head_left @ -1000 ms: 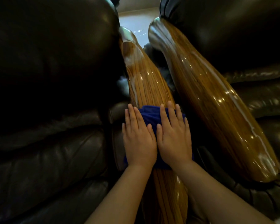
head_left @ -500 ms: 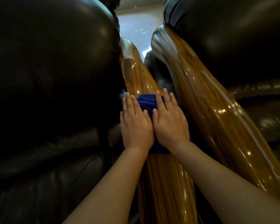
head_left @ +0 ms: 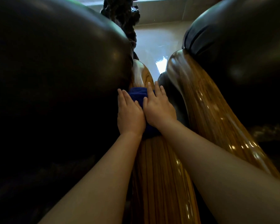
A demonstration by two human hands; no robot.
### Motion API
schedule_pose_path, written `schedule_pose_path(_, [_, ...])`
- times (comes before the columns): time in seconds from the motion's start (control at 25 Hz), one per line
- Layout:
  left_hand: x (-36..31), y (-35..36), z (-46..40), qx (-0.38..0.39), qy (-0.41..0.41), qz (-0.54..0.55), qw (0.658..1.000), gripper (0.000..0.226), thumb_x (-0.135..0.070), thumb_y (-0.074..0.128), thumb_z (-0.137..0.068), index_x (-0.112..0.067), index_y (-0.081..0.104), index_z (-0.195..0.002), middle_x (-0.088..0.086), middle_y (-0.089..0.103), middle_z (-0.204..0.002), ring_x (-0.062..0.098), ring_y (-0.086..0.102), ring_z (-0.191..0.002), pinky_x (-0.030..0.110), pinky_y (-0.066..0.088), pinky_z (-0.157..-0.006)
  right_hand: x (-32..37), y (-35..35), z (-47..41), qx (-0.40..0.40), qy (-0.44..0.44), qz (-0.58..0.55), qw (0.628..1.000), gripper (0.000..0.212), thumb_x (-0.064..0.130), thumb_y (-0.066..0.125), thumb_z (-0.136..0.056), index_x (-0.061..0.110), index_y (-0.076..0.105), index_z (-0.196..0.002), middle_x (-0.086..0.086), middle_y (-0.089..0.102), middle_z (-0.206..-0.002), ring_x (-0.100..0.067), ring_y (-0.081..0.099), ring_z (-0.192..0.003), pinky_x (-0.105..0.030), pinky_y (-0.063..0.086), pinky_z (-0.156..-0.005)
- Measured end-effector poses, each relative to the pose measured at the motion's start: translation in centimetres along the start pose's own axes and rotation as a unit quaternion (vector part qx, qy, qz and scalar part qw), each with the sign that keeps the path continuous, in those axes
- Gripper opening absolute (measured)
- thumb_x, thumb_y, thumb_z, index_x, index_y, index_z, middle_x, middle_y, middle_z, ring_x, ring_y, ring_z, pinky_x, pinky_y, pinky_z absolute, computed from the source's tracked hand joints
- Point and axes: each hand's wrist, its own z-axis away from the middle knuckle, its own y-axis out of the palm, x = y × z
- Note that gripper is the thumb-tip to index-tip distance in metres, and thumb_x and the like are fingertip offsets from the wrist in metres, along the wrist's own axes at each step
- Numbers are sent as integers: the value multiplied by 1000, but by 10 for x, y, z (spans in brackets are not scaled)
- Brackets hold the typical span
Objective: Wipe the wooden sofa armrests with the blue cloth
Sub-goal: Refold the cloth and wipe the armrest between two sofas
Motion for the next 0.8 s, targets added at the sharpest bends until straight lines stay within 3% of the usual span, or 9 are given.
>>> schedule_pose_path(0.28, [7, -8, 38, 17, 31, -18, 999, 49, -17, 23, -98, -8, 6, -144, 6, 4, -156, 18, 3, -143, 29, 8, -114, 0, -4, 32, -2, -33, 38, 999, 54, 34, 26, -95, 19, 11, -146, -3, 3, -158, -23, 3, -143, -42, 18, -112])
schedule_pose_path(0.4, [16, -16, 90, 34, 66, -18, 997, 50, -18, 24, -98, -6, 7, -144, 11, 7, -156, 21, 5, -143, 31, 8, -116, -3, -2, 89, -40, -40, 74, 996, 54, 34, 27, -95, 17, 14, -145, -5, 6, -157, -23, 4, -143, -44, 17, -113])
schedule_pose_path(0.52, [29, -28, 161, 24, 84, -59, 994, 54, -24, 23, -98, -11, 0, -144, 6, 0, -156, 16, -2, -142, 24, 3, -110, -5, 1, 164, -65, -59, 88, 992, 56, 33, 25, -95, 15, 11, -145, -5, 5, -157, -22, 0, -144, -46, 10, -115])
schedule_pose_path(0.68, [48, -51, 240, 131, 127, -51, 982, 61, -25, 28, -96, -22, -16, -138, -8, -22, -150, 10, -21, -137, 29, -3, -109, -24, -8, 244, -5, -58, -59, 997, 64, 24, 34, -93, 19, -4, -145, 0, -5, -157, -8, -12, -139, -42, 2, -118])
schedule_pose_path(0.8, [62, -81, 261, 149, 161, -74, 973, 55, -16, 38, -95, -19, 12, -143, -1, 4, -156, 13, 1, -141, 27, 6, -110, -44, -25, 288, -47, -74, -42, 995, 61, 17, 50, -89, 17, 22, -143, -3, 22, -153, -13, 13, -140, -36, 16, -115])
